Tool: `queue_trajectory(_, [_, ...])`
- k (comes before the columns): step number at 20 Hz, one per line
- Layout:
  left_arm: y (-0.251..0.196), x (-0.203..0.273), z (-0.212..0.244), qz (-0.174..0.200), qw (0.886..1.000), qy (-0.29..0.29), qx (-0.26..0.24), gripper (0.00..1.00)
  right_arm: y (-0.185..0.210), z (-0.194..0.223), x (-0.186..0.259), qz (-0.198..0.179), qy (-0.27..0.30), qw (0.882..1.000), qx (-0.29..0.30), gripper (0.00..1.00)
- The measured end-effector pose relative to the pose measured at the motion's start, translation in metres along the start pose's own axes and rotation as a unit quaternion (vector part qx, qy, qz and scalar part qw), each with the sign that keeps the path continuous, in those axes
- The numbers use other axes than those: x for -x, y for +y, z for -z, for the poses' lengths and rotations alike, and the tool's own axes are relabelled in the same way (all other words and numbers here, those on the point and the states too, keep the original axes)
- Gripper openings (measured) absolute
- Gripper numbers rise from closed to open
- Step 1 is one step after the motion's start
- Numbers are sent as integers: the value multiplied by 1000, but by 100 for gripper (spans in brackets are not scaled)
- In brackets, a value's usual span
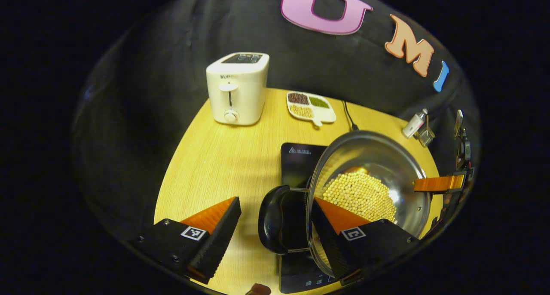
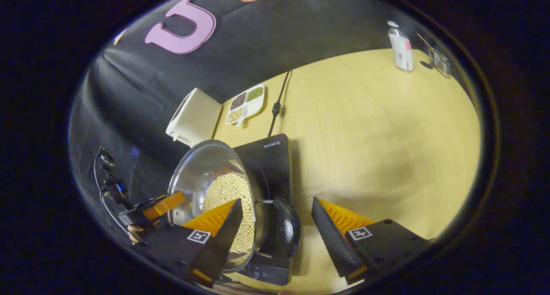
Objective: First push the handle of the pot to place it horizontally, then grasp the pot with both hands and set it on the induction cooktop.
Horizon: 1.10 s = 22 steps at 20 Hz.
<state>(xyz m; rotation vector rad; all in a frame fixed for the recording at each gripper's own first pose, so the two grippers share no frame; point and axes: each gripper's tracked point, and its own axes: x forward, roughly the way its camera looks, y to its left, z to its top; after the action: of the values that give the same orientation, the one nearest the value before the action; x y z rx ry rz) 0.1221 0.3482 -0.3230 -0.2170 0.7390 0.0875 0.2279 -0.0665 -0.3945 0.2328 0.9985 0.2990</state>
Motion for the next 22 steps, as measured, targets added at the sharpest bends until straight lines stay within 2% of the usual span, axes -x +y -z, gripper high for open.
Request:
queue_trajectory(3, [4,13,-20,-15,998,-60,15,98,6,-17,29,-3,-43,999,10,100])
queue_trajectory(6, [11,28,-30,-46,995,-90,14,97,7,-38,59,11,-96,995,28,99])
queue_trajectory(10, [1,60,-52,-67,988,-140,10,97,11,-54,107,31,-156,984,76,99])
queue_trajectory(12, [-7,84,-61,-82,983,-165,-3,97,17,-60,127,28,-181,979,91,99])
queue_trajectory(16, [-50,134,-79,-94,971,-218,-11,97,26,-69,169,3,-225,970,91,99])
queue_trajectory(22, [-142,212,-80,-133,947,-291,-20,96,17,-85,243,-35,-274,952,132,99])
